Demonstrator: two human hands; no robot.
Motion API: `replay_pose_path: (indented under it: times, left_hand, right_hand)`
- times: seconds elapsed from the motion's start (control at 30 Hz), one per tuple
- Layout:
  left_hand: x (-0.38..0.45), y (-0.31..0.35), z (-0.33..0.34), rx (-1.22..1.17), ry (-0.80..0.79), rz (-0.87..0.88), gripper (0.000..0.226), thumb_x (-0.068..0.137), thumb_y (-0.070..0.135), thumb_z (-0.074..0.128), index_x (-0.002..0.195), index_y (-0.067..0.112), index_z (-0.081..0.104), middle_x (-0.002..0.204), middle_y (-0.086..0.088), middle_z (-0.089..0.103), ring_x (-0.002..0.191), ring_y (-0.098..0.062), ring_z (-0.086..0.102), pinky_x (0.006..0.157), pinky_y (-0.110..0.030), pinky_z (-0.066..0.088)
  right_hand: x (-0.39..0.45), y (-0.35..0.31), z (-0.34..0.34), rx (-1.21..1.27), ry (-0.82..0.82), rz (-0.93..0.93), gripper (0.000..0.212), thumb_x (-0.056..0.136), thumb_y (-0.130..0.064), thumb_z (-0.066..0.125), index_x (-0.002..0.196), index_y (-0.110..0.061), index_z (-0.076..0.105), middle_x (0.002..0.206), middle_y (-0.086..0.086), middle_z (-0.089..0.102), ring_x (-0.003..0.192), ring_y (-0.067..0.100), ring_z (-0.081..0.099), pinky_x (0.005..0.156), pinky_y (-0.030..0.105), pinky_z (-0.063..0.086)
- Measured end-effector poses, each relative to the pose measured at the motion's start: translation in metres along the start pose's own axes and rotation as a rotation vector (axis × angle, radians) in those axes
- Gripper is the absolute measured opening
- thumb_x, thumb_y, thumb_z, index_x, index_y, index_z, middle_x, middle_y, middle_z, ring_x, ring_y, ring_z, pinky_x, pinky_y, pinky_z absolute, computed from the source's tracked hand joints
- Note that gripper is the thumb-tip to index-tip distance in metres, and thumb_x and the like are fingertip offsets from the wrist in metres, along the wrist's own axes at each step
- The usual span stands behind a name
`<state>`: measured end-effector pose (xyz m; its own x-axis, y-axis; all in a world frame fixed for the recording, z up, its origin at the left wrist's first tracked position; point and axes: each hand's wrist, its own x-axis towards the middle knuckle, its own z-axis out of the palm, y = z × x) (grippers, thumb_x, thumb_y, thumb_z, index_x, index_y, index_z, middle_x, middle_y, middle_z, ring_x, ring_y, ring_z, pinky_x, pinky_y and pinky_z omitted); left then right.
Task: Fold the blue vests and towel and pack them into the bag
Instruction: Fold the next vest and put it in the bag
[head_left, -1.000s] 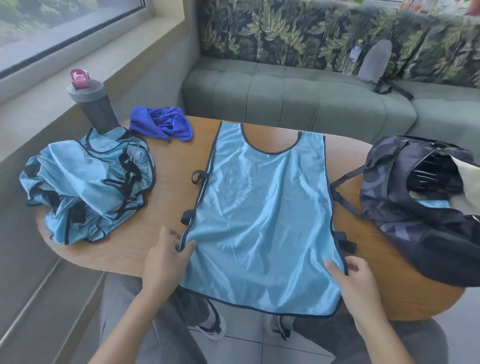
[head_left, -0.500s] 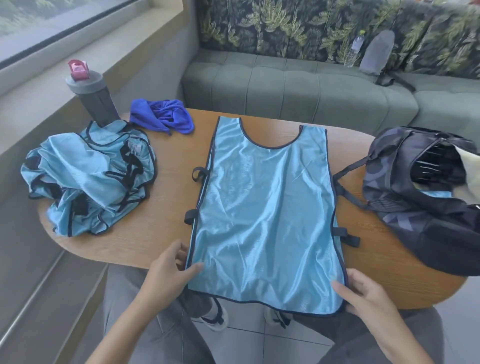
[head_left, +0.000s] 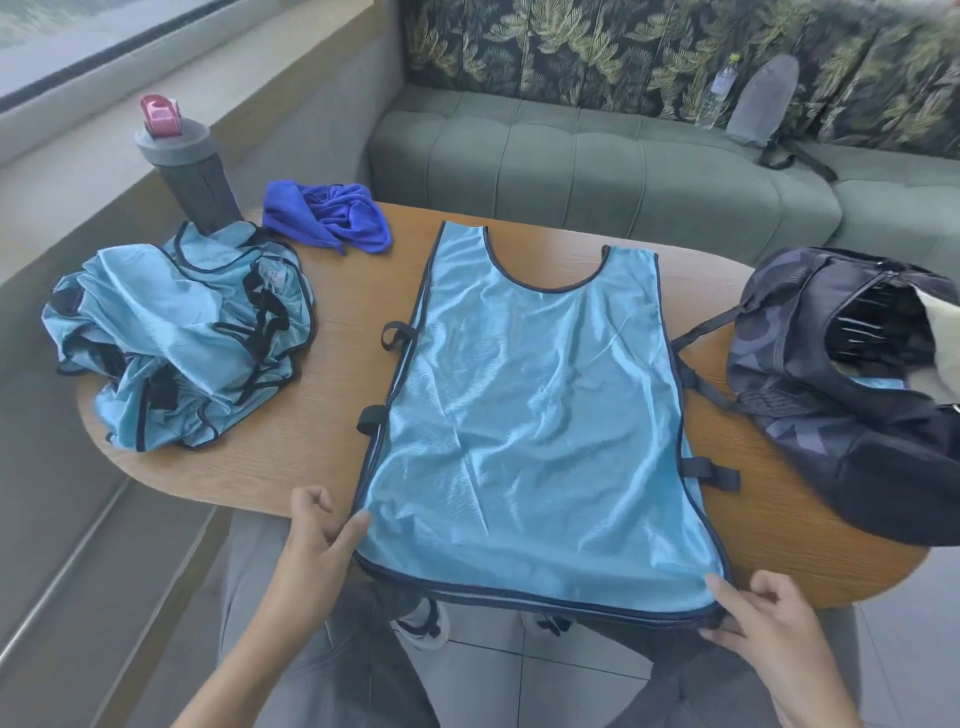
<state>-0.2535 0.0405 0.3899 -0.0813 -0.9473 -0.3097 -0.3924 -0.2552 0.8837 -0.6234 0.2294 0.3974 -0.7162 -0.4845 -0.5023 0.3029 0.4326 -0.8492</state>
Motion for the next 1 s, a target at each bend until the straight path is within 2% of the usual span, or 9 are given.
replay_pose_path:
  times: [0.1, 0.2, 0.4, 0.57, 0.7, 0.77, 0.87, 0.93, 1.0]
  left_hand:
    - [0.000, -0.010, -0.007, -0.205, -0.177, -0.022, 0.031, 0.090, 0.040, 0.066, 0.098, 0.023, 0.040, 0.076, -0.007, 0.039, 0.076, -0.026, 0.041, 0.076, -0.061, 0.051]
    - [-0.007, -0.006, -0.009, -0.293, -0.241, 0.032, 0.010, 0.107, 0.006, 0.043, 0.102, 0.003, 0.051, 0.082, -0.015, 0.053, 0.081, -0.029, 0.054, 0.076, -0.044, 0.057]
    - [-0.010, 0.001, -0.021, -0.244, -0.214, 0.126, 0.037, 0.099, -0.015, 0.045, 0.110, 0.007, 0.073, 0.103, -0.009, 0.076, 0.097, -0.020, 0.071, 0.085, -0.024, 0.058]
    - [-0.021, 0.008, -0.021, -0.045, -0.084, 0.274, 0.029, 0.088, -0.006, 0.072, 0.095, 0.021, 0.079, 0.093, 0.001, 0.079, 0.093, -0.017, 0.075, 0.084, -0.021, 0.057]
    - [-0.029, 0.003, -0.022, 0.164, 0.069, 0.442, 0.015, 0.086, 0.025, 0.078, 0.078, 0.036, 0.072, 0.097, 0.007, 0.069, 0.095, -0.006, 0.064, 0.086, -0.033, 0.050]
    - [-0.032, 0.000, -0.027, 0.288, 0.095, 0.593, 0.015, 0.089, 0.044, 0.074, 0.079, 0.035, 0.068, 0.121, 0.007, 0.058, 0.120, -0.008, 0.053, 0.101, -0.034, 0.041]
    - [-0.040, 0.000, -0.037, 0.387, -0.034, 0.842, 0.013, 0.097, 0.040, 0.058, 0.089, 0.029, 0.061, 0.142, 0.010, 0.054, 0.146, -0.019, 0.038, 0.118, -0.033, 0.031]
    - [-0.048, 0.004, -0.043, 0.358, -0.118, 0.869, 0.020, 0.104, 0.038, 0.046, 0.105, 0.026, 0.062, 0.138, 0.015, 0.058, 0.140, -0.015, 0.048, 0.112, -0.031, 0.039]
    - [-0.053, 0.009, -0.046, 0.340, -0.105, 0.878, 0.026, 0.107, 0.044, 0.037, 0.107, 0.029, 0.057, 0.112, 0.024, 0.063, 0.106, -0.004, 0.063, 0.086, -0.029, 0.049]
  right_hand:
    - [-0.009, -0.001, -0.005, 0.052, -0.099, -0.067, 0.021, 0.094, 0.002, 0.060, 0.089, -0.009, 0.044, 0.079, 0.021, 0.056, 0.047, 0.015, 0.058, 0.048, 0.027, 0.058]
    - [-0.012, -0.001, -0.010, 0.034, -0.177, -0.139, 0.008, 0.092, -0.007, 0.057, 0.094, 0.000, 0.057, 0.086, 0.015, 0.053, 0.053, 0.011, 0.056, 0.054, 0.023, 0.058]
    - [-0.018, -0.011, -0.030, -0.252, -0.265, -0.241, 0.048, 0.090, 0.023, 0.048, 0.111, -0.011, 0.075, 0.104, 0.015, 0.075, 0.092, 0.021, 0.070, 0.078, 0.017, 0.057]
    - [-0.025, -0.012, -0.026, -0.586, -0.093, -0.489, 0.060, 0.078, 0.011, 0.078, 0.091, -0.047, 0.073, 0.100, -0.020, 0.068, 0.091, 0.002, 0.067, 0.078, 0.008, 0.048]
    - [-0.037, -0.018, -0.023, -0.636, -0.003, -0.725, 0.019, 0.087, -0.034, 0.077, 0.076, -0.049, 0.074, 0.110, -0.026, 0.059, 0.104, 0.002, 0.058, 0.091, 0.010, 0.041]
    - [-0.045, -0.021, -0.026, -0.681, -0.031, -0.780, 0.017, 0.085, -0.021, 0.077, 0.083, -0.037, 0.078, 0.130, -0.021, 0.059, 0.121, 0.007, 0.053, 0.103, 0.012, 0.034]
    - [-0.061, -0.026, -0.030, -0.571, -0.135, -0.730, 0.031, 0.085, 0.000, 0.074, 0.092, -0.029, 0.080, 0.124, -0.023, 0.068, 0.123, -0.006, 0.055, 0.100, 0.000, 0.032]
    - [-0.071, -0.029, -0.031, -0.537, -0.089, -0.716, 0.045, 0.089, -0.004, 0.072, 0.087, -0.049, 0.077, 0.113, -0.022, 0.071, 0.111, -0.010, 0.058, 0.091, -0.004, 0.034]
    - [-0.077, -0.030, -0.031, -0.551, -0.028, -0.746, 0.043, 0.093, -0.014, 0.064, 0.086, -0.056, 0.067, 0.093, -0.031, 0.070, 0.096, -0.010, 0.061, 0.076, 0.001, 0.042]
